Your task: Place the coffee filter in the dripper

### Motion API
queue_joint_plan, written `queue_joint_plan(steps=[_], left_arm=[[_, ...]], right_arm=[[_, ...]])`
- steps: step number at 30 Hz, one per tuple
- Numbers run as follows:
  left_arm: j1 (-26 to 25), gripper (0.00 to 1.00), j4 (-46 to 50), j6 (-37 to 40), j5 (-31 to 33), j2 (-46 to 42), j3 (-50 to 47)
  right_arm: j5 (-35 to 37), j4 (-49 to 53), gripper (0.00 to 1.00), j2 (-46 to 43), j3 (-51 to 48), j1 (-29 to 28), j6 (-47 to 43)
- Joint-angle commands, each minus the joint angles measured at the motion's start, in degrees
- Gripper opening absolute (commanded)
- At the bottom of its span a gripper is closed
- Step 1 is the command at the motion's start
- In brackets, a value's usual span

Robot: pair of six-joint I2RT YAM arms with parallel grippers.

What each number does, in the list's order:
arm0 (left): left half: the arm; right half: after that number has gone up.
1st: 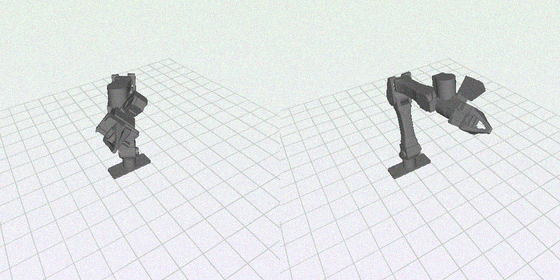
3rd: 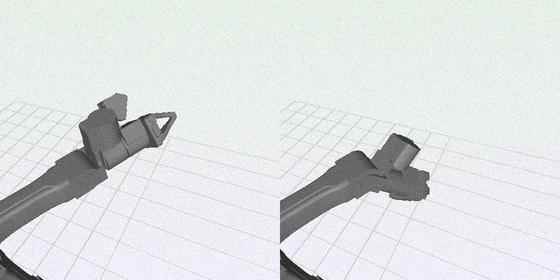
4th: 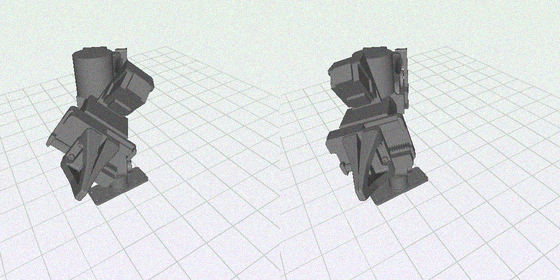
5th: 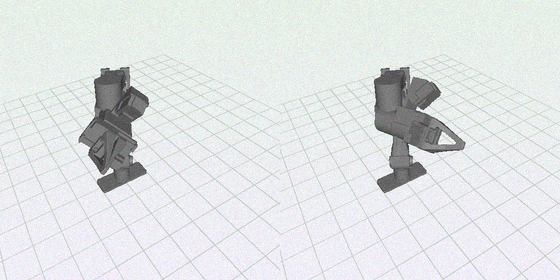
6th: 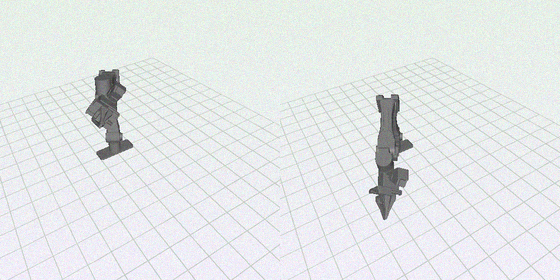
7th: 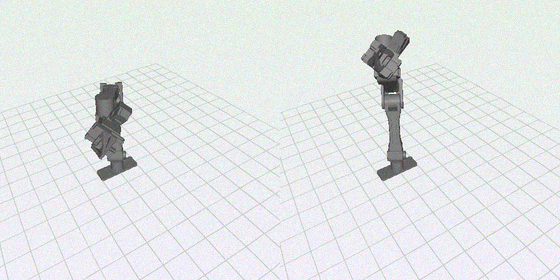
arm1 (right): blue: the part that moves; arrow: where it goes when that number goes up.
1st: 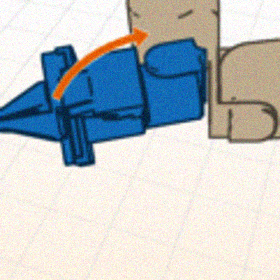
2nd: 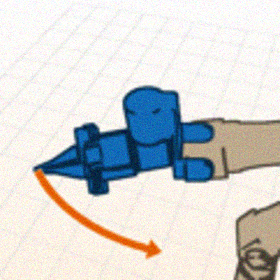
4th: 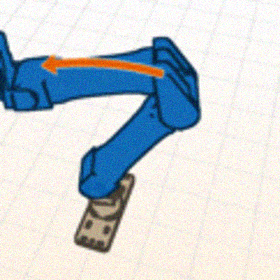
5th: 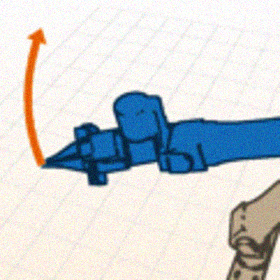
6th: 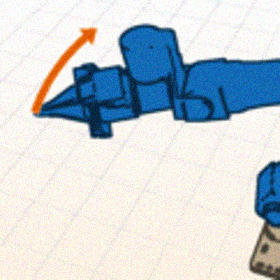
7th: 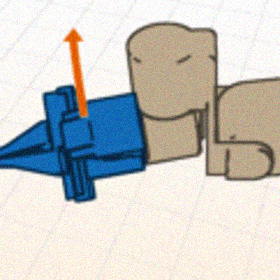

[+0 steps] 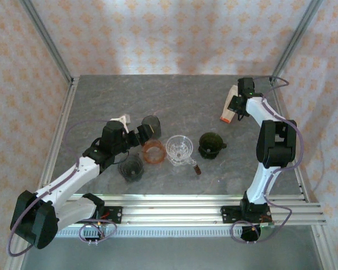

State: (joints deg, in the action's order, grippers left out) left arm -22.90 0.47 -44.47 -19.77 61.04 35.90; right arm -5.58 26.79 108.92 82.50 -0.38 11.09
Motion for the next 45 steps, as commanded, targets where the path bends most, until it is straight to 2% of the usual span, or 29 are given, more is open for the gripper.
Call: queue_joint_plan(steps=[1,7,15,21,25,31,33,39,45], left_arm=[[-0.5,0.94,-2.1,1.1,-0.7,0.3,1.3],[-0.5,0.94,-2.9,0.5,-1.1,1.2,1.2],[-0.5,0.94,-3.3,0.1,-1.8,2.1,1.8],[-0.5,0.94,-2.9,0.3,-1.6,2.1,2.3],[-0.4,0.94,-2.9,0.3,-1.7,2.3,2.2],[-0.5,0.94,-2.7,0.1,-1.7,2.1,2.1],[-0.4,0.94,-2.4,0.2,-1.5,1.9,2.4],[-0.4,0.95,-2.1,0.4,-1.5,1.2,2.7],[-0.5,0.96,-2.4,0.3,-1.1,0.3,2.8]], right_arm=[[-1.5,-2.1,0.00,-3.6,-0.7,-1.7,-7.3],[-2.5,-1.8,0.00,-4.5,-0.6,-6.2,-18.6],[-7.1,-1.7,0.00,-2.9,0.3,-7.7,-22.8],[-5.5,-1.7,0.02,-1.0,0.1,-8.4,-22.1],[-5.0,-2.5,0.08,-0.9,-0.9,-8.6,-20.7],[-3.5,-3.9,0.32,-2.7,-2.8,-8.6,-18.0],[-2.9,-4.5,0.36,-4.6,-3.9,-8.6,-16.4],[-3.0,-8.6,0.38,-13.1,-9.2,-8.9,-10.2],[-0.5,-5.1,0.39,-15.9,-7.6,-12.1,-6.9]])
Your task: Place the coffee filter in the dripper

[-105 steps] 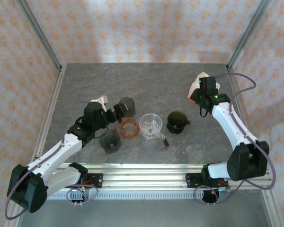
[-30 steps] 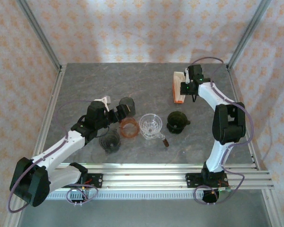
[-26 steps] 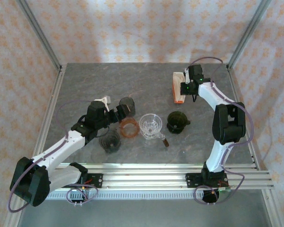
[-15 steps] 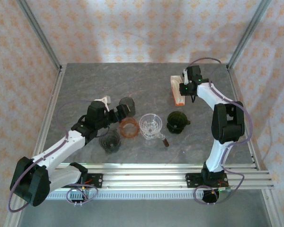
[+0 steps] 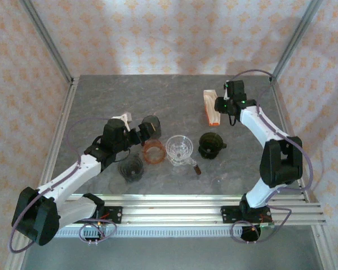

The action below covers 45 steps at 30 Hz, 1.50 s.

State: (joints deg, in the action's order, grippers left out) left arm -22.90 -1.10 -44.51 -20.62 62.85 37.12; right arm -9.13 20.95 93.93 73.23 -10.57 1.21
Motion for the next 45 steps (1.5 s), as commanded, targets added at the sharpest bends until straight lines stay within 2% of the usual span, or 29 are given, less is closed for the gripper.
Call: queue_joint_plan(steps=[1,7,17,45], left_arm=[[-0.5,0.97,-0.9,0.3,-0.2,-1.6,1.4],[-0.5,0.99,-0.8,0.6,-0.2,-2.5,1.3],[-0.4,1.00,-0.7,1.0,0.2,-2.3,1.8],[-0.5,0.99,-1.3,0.8,0.0,-0.7,1.9]], right_arm=[[3.6,1.5,0.38,-0.6,2.5,-2.4,3.0],[7.7,8.2,0.33,6.1,10.7,-4.4,3.1],[10.8,13.1,0.23,13.8,19.5,-4.5,5.4],[12.6,15.2,0.15,20.1,24.5,-4.5,4.3]])
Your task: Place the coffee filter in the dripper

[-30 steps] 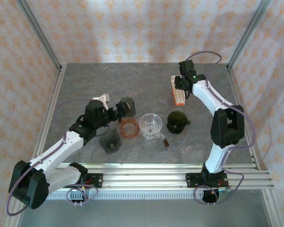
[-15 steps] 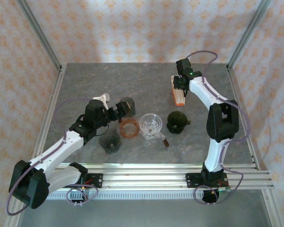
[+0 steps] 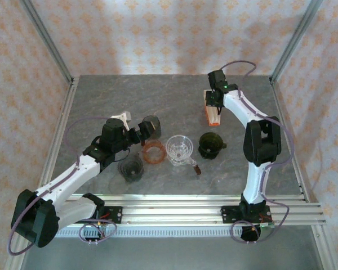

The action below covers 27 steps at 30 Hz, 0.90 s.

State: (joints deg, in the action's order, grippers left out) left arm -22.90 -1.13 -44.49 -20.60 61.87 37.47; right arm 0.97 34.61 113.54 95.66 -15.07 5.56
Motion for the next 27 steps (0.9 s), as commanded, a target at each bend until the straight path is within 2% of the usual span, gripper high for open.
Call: queue_joint_plan(steps=[1,7,12,27], left_arm=[[-0.4,0.99,-1.4,0.8,0.0,0.3,1.4],[-0.5,0.99,-1.7,0.6,-0.2,0.5,1.5],[-0.4,0.99,-1.6,0.7,-0.2,0.8,1.5],[-0.4,0.99,-2.5,0.2,-0.3,1.4,1.3]], right_arm=[[2.6,1.5,0.15,0.5,2.1,0.0,-0.2],[2.7,1.2,0.09,0.4,2.3,0.0,-0.5],[2.4,1.5,0.00,0.0,2.5,0.0,-1.1],[3.4,-0.3,0.00,-7.2,-0.8,-0.6,-1.6]])
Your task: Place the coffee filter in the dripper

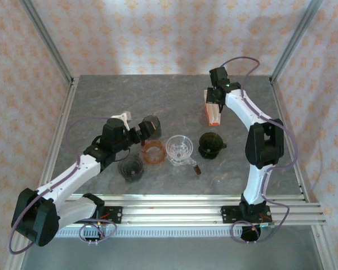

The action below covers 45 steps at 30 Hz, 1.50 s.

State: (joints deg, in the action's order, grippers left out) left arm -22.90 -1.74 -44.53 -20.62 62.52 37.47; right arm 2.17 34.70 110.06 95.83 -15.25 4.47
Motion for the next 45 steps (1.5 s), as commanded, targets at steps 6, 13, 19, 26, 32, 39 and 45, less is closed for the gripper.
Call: queue_joint_plan(steps=[6,13,19,26,32,39,45], left_arm=[[-0.4,0.99,-2.0,0.1,-0.7,0.8,2.1],[-0.4,1.00,-0.2,1.1,-0.8,-0.2,3.6],[-0.5,0.99,0.0,0.6,-2.2,-1.9,4.1],[-2.7,0.95,2.8,0.7,-2.3,-4.1,4.7],[-6.8,0.94,7.8,2.7,1.4,-7.0,4.4],[-8.2,0.90,11.6,4.5,4.4,-11.3,4.4],[-8.7,0.86,12.2,5.2,4.6,-9.9,4.7]], right_arm=[[2.8,-0.9,0.00,-8.5,-3.5,-1.1,-0.4],[3.2,-1.1,0.00,-17.8,-7.8,-2.6,0.3],[3.8,2.7,0.00,-26.8,-10.9,-6.6,2.4],[-0.8,7.6,0.00,-39.5,-17.0,-14.3,5.7],[-2.1,18.4,0.00,-46.4,-14.5,-23.2,7.1],[-9.1,30.4,0.00,-48.1,-8.4,-30.7,12.5],[-12.4,37.0,0.00,-43.7,-3.6,-34.6,16.5]])
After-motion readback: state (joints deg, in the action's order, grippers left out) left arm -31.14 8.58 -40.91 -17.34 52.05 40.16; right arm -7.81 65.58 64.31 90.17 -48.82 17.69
